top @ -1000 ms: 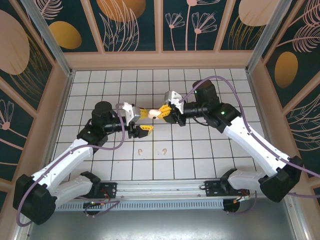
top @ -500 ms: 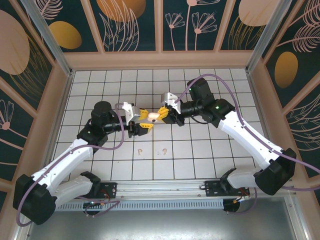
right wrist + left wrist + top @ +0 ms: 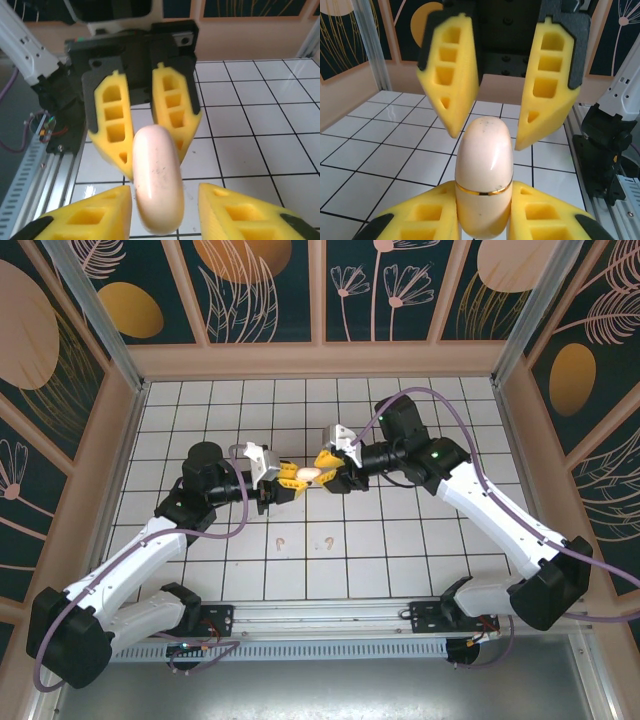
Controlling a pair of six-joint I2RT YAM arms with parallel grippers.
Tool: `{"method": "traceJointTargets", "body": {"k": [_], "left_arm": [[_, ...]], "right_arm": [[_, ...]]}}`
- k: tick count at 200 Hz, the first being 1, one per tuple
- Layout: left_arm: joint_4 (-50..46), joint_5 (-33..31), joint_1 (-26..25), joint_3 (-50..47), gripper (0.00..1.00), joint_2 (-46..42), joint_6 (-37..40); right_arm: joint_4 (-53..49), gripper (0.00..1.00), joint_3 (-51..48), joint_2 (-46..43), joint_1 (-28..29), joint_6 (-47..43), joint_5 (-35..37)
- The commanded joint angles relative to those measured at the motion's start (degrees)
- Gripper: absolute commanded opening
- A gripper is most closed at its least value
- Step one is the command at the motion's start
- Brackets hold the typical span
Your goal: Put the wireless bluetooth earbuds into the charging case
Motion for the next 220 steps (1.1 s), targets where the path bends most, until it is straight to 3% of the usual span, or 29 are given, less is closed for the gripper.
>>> {"method": "traceJointTargets", "body": {"k": [1, 35, 107, 124, 153, 174, 195, 220], "left_arm": [[0.74, 1.2, 0.07, 0.63, 0.2, 0.04, 0.46], [0.64, 0.96, 0.14, 0.89, 0.19, 0.09, 0.45], [2.27, 0.23, 0.06, 0.04, 0.2, 0.21, -0.96], [5.05, -2.4, 0.09, -1.33, 0.2, 0.47, -3.51], [9.09, -8.16, 0.1, -4.15, 0.2, 2.54, -8.25], [12.42, -12.54, 0.63, -6.76, 0.2, 4.64, -11.32], [18.16, -12.78, 3.78, -8.88, 0.19, 8.01, -17.23], [23.43, -12.73, 7.3, -11.52, 0.18, 10.74, -22.86]], "right_arm": [[4.34, 0.43, 0.15, -0.41, -0.99, 3.25, -0.38], [6.6, 0.43, -0.07, -1.02, -2.81, 5.75, -0.27], [12.15, 0.47, -1.84, -2.11, -5.13, 14.76, 8.43], [12.35, 0.49, -2.87, -2.58, -5.26, 16.47, 9.68], [10.65, 0.51, -4.22, -3.23, -5.33, 26.29, 16.94], [3.49, 0.52, -3.53, -1.79, -5.05, 36.02, 23.03], [-3.84, 0.5, -3.91, 0.29, -4.21, 46.75, 29.64], [-8.79, 0.49, -6.56, 1.56, 0.37, 55.88, 32.1]]}}
